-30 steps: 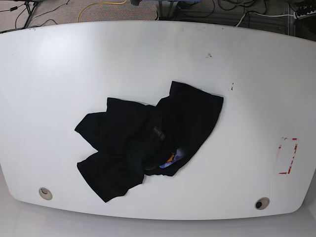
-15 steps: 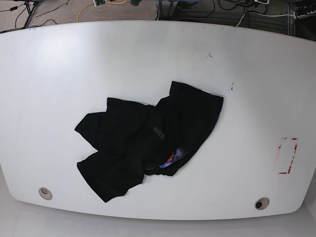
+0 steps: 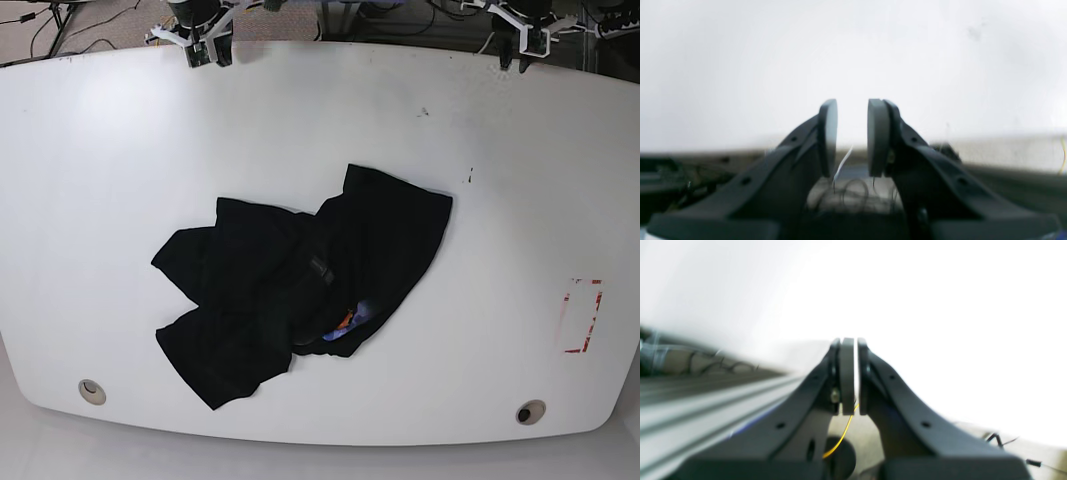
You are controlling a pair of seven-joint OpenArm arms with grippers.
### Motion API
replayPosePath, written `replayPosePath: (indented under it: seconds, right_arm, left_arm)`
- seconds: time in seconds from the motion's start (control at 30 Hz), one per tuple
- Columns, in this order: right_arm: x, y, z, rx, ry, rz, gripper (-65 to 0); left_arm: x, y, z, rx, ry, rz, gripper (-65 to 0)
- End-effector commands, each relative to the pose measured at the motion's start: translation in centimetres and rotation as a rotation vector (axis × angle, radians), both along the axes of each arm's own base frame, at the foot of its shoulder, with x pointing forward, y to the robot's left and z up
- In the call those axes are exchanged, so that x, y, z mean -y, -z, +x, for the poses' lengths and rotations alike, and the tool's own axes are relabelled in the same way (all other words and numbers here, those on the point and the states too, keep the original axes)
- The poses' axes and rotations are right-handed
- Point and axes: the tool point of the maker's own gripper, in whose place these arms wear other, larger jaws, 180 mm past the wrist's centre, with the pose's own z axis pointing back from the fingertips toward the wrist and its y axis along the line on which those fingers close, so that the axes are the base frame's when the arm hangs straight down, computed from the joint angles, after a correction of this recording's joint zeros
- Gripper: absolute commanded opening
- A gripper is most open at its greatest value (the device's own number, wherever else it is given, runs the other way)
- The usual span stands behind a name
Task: Layout the t-shirt on the table in an organized manner, then fold the t-shirt properly
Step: 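Lower the right gripper onto the black t-shirt heap and grasp fabric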
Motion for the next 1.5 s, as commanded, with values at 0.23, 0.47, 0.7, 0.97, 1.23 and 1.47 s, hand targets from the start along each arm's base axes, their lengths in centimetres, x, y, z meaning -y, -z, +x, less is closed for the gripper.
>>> replayPosePath:
  seconds: [0.23,0.47,0.7,0.97,1.23,1.47]
  right_arm:
    - [0.3,-1.2,5.6,0.072,0.0,-0.026,-62.1]
    - [0.2,-2.2,9.8,0.114,0.0,-0.032,-40.9]
    - [-5.5,-4.4,13.8,0.192,-0.142,0.033,-32.5]
    - [-11.6,-5.6,17.2,0.208,-0.276,0.108,-32.5]
    - [-14.3,-5.2,20.0,0.175,-0.257,0.266,-32.5]
    - [-15.1,-3.3,20.9,0.108,-0.201,0.357,-32.5]
  left_arm:
    - [0.1,-2.1,4.1,0.142,0.007,-0.001,-35.1]
    - [0.0,-3.1,6.1,0.205,0.006,0.003,-15.1]
    - [-0.1,-3.8,7.5,0.247,0.004,0.008,-19.3]
    - [-0.1,-4.1,8.0,0.265,0.005,0.008,-19.2]
    - [-0.1,-4.3,8.3,0.274,0.006,0.009,-19.2]
    - [-0.1,-4.3,8.3,0.273,0.007,0.011,-19.2]
